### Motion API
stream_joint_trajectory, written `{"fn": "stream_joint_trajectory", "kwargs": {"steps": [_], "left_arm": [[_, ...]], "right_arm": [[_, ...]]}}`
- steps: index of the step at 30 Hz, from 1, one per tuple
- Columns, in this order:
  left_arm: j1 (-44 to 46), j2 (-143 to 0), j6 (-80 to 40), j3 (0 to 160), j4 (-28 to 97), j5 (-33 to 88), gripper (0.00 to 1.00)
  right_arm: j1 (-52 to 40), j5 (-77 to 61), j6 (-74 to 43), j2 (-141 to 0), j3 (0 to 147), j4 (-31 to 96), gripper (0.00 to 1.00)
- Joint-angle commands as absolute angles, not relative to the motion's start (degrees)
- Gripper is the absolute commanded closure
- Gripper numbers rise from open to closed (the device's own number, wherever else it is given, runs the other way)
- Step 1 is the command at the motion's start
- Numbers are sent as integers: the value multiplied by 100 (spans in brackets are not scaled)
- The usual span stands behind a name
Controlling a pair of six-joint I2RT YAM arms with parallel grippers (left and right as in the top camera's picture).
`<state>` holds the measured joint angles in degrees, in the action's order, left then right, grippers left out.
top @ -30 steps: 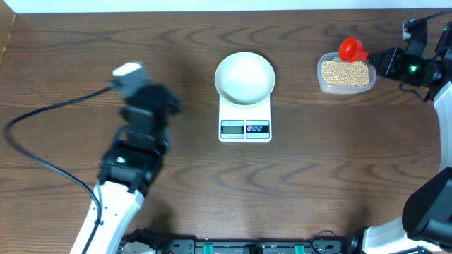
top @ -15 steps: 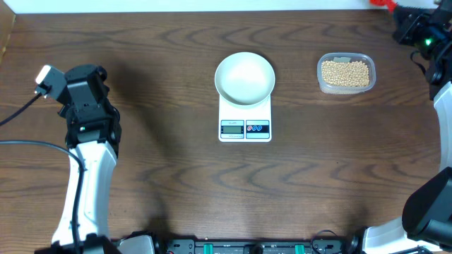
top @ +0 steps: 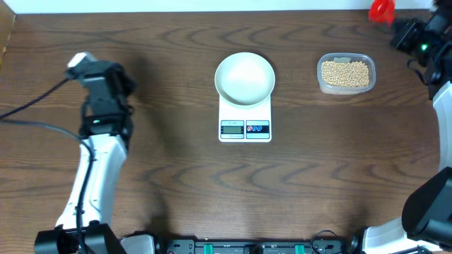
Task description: Scoop item into bowl and weigh 50g on scale
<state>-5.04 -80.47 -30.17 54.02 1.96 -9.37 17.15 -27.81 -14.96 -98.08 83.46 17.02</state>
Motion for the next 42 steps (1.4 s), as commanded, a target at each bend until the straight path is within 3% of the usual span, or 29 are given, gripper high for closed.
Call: {"fn": "stream_joint_trajectory", "kwargs": {"steps": [1,6,11,16,29,42], "left_arm": [[327,-8047,-2515,5474,563,-296,93],[1525,-7961,-2250,5474,1212,-237,93],[2565,-7940,-2252,5472,1559,701,93],[3371,-8254,-2244,5413,1769,458,93],[3975,-9706,-2097,5406,1011,558,93],[3992,-10259,-1706,5406,672,36,93]], "right_arm": [[1586,-2980,-753,-9784,8399,2112,99],[1592,-3057,-539,-9784,8399,2864,99],[1590,-3059,-318,-9784,8399,3267,99],[1579,-3081,-305,-9784,8399,3275,99],[1566,-3256,58,-9784,8399,3820,99],[1566,-3256,99,-9784,8399,3837,99]]}}
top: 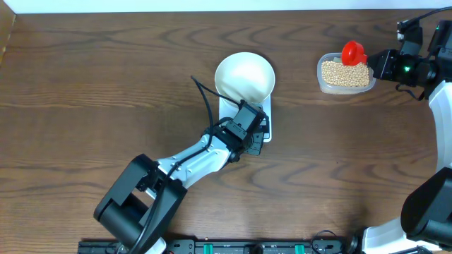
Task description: Scoop item into bowl and weigh 50g on scale
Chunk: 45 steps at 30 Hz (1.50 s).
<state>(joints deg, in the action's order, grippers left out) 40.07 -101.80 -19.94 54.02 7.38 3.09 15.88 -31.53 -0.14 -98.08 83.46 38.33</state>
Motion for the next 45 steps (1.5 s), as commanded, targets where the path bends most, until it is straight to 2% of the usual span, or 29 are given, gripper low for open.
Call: {"fn": "stream_joint_trajectory", "kwargs": {"steps": [1,8,19,45], "left_arm": [[3992,-10265,-1660,5406,624,36,93],[3957,-10276,-1498,5406,469,-460,93],[3741,-10278,-1461,5404,283,-449,93],[3743,-10477,-1463,5367,123,213,93]], "right_arm": [[1566,-3256,99,-9784,8399,3837,99],[1566,-3256,99,-9784,8399,3837,99],[1566,-3256,99,-9784,8399,3839,99],[1566,-3258,99,-9784,8399,3857,99]]}}
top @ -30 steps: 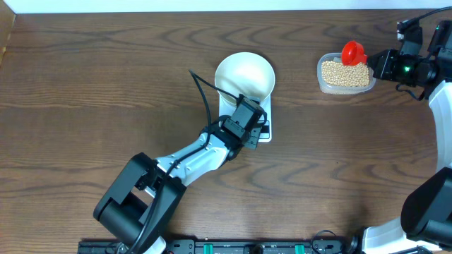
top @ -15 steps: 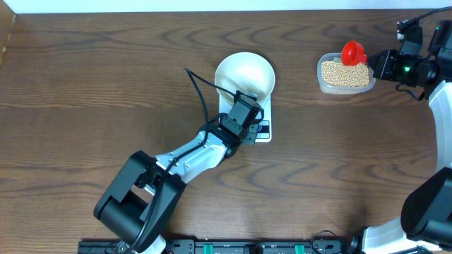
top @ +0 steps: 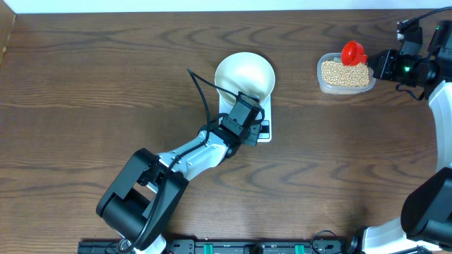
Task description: Scoop item into bowl and weigh 50g on scale
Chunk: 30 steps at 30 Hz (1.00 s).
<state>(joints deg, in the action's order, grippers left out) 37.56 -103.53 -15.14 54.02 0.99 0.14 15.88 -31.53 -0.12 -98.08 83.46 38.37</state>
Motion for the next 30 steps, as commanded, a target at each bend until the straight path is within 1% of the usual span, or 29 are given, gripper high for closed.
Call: {"fn": "stream_joint_trajectory", "kwargs": {"steps": [1,30], "left_arm": [[3743,-10481,-1463,5365,143,213,93],[3741,-10798,-1527,5347,460,185,93]], "right_arm": [[1566,-3258,97,-9784,8399,3857,99],[1566,-3258,99,-9784,8399,3857,99]]}}
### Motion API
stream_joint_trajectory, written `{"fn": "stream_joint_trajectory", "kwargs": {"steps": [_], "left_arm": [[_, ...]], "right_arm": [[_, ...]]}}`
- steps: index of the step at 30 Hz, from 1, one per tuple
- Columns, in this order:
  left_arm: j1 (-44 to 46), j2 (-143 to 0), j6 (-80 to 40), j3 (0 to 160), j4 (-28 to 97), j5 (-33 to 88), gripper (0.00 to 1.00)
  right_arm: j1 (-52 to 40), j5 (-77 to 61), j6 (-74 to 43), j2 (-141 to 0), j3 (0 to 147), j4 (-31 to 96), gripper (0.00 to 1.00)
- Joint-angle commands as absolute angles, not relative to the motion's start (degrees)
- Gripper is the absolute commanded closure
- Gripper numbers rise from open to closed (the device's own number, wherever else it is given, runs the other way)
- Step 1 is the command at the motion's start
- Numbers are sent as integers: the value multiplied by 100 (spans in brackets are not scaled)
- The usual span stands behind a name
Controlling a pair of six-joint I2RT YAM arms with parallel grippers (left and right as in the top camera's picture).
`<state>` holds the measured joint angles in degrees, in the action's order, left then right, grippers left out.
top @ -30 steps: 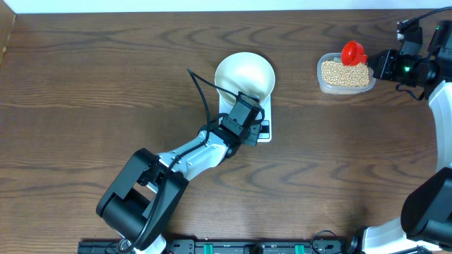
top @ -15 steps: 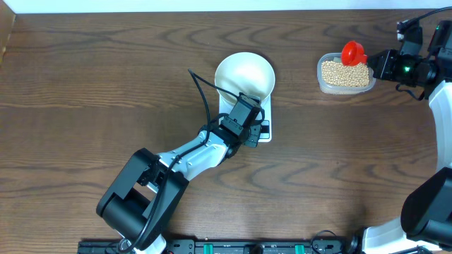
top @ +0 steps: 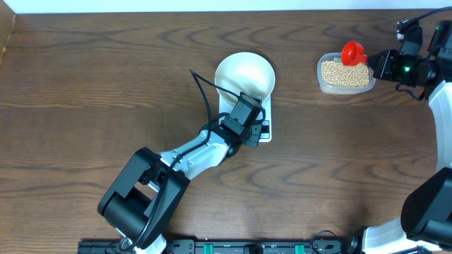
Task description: Scoop item into bowl and weigh 50g on scale
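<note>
A white bowl (top: 244, 75) stands on the white scale (top: 267, 106) at the table's middle. My left gripper (top: 259, 130) lies over the scale's front panel and hides the display; the overhead view does not show how its fingers stand. At the right, a clear container of tan beans (top: 345, 75) sits on the table. My right gripper (top: 380, 63) is shut on the handle of a red scoop (top: 352, 52), which hangs over the container's far right edge. The bowl looks empty.
The left arm's black cable (top: 205, 99) loops beside the bowl's left side. The right arm's body (top: 441, 106) runs down the table's right edge. Brown wooden tabletop (top: 106, 85) surrounds the scale.
My left gripper has shifted only a hair over the scale's front panel. The right gripper, scoop, bowl and container are where they were.
First my left arm stood at the table's left, away from the scale, and the right gripper held the red scoop at the far right corner. Then the left gripper was over the scale's panel and the scoop over the bean container. Both have stayed there.
</note>
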<state>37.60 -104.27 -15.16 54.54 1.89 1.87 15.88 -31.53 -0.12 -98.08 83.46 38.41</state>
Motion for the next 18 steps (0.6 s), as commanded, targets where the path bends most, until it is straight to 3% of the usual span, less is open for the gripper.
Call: {"fn": "stream_joint_trajectory", "kwargs": {"steps": [1,18], "left_arm": [[3741,-10798,-1529,5345,493,121,93],[3765,-10934,-1645,5345,657,-261,93]], "right_arm": [[1566,-3260,99,-9784,8399,3859,99],[1566,-3301,99,-9784,8399,3859,99]]}}
